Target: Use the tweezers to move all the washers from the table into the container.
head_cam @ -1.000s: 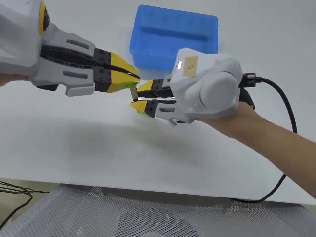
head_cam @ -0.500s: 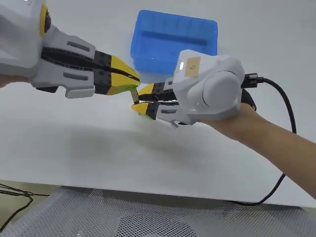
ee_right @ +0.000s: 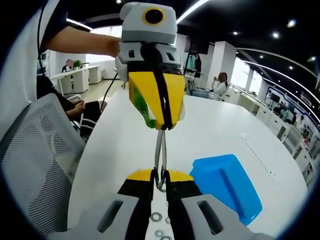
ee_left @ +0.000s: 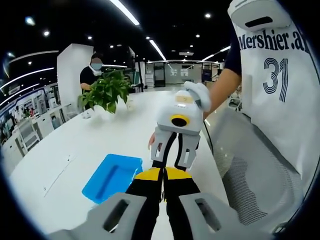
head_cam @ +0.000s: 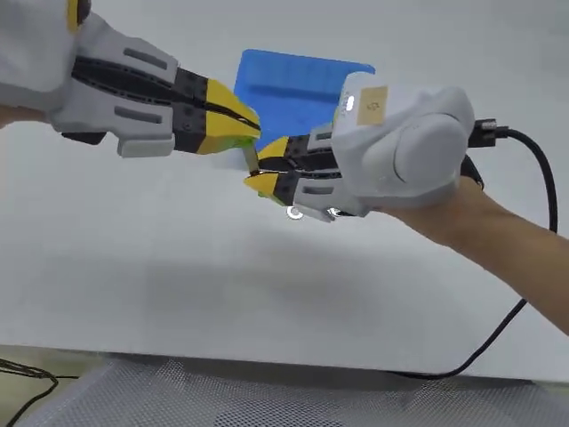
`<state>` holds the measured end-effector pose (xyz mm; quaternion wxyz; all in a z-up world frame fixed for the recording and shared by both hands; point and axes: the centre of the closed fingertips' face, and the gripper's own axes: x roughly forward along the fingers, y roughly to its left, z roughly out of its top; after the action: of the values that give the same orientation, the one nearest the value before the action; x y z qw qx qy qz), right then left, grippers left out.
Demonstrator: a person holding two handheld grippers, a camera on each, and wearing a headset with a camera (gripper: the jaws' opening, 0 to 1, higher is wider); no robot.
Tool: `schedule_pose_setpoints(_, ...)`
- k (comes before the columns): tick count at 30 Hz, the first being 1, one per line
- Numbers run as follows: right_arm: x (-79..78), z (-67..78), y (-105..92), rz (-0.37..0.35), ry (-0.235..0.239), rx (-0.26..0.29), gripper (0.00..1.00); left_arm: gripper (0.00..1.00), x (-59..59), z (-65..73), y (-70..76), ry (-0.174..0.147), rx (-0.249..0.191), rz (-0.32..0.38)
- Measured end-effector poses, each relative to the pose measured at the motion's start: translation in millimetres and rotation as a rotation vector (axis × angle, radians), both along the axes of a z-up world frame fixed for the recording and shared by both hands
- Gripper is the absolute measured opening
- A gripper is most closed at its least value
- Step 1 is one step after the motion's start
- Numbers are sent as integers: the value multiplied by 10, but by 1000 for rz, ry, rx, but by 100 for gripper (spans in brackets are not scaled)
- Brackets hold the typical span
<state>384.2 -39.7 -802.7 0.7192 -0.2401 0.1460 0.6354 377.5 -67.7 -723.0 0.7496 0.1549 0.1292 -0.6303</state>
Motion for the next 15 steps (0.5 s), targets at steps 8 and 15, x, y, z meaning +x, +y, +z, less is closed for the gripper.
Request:
schedule_pose_setpoints(8, 216, 204, -177, -24, -57, -10, 10, 5, 167, 182, -153, -55, -2, -37)
schedule_pose_setpoints(15, 451, 323, -280, -50, -89, -7, 10, 5, 366, 293, -254, -97, 5, -66)
